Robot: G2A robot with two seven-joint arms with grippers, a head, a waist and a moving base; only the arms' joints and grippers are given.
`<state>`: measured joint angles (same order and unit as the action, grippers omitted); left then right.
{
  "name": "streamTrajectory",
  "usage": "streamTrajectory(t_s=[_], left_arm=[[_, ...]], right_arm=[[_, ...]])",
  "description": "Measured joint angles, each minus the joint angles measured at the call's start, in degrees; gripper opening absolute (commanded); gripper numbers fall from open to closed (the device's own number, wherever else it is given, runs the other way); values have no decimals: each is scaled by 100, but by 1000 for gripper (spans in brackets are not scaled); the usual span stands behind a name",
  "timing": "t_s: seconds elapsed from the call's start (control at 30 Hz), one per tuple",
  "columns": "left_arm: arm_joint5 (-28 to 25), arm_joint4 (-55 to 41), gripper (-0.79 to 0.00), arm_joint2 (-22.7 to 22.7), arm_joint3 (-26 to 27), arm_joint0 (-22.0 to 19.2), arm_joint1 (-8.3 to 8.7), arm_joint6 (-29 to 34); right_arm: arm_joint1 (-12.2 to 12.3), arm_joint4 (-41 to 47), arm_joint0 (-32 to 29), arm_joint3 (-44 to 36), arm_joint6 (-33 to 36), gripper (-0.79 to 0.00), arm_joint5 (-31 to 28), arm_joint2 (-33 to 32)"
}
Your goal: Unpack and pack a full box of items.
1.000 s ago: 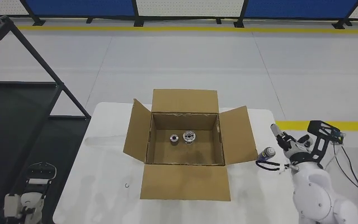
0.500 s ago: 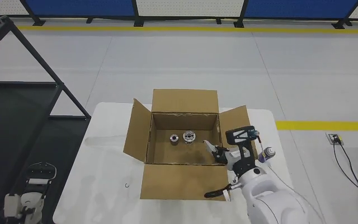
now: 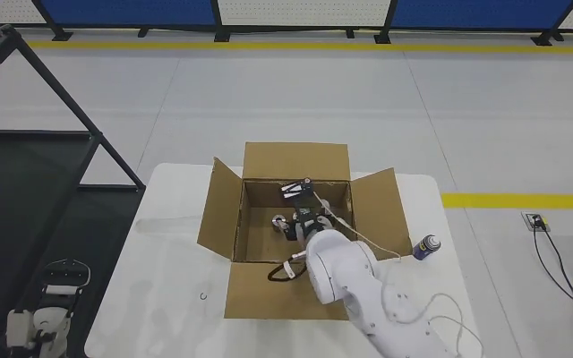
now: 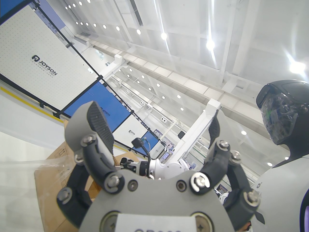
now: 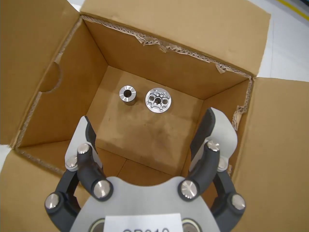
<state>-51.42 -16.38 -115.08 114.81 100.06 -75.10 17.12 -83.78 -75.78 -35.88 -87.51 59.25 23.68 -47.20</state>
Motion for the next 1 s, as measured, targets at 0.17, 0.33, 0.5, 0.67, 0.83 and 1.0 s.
streamTrajectory(t_s=[0.17,0.33,0.5,0.67,0.83,1.0], left_arm=[[0,0,0,0,0,0,0,0],[0,0,0,0,0,0,0,0],[0,0,0,0,0,0,0,0],[0,0,0,0,0,0,0,0],[0,0,0,0,0,0,0,0],[0,0,0,0,0,0,0,0]], right_arm=[[-282,290,744,1315,72,0,213,259],[-519,673,1206,2404,-34,0,256,366],[-715,1039,1488,3206,-250,0,197,408],[-895,1254,1657,3762,-454,0,174,484],[-1040,1403,1732,4117,-691,0,191,511],[-1149,1496,1786,4418,-944,0,321,480]])
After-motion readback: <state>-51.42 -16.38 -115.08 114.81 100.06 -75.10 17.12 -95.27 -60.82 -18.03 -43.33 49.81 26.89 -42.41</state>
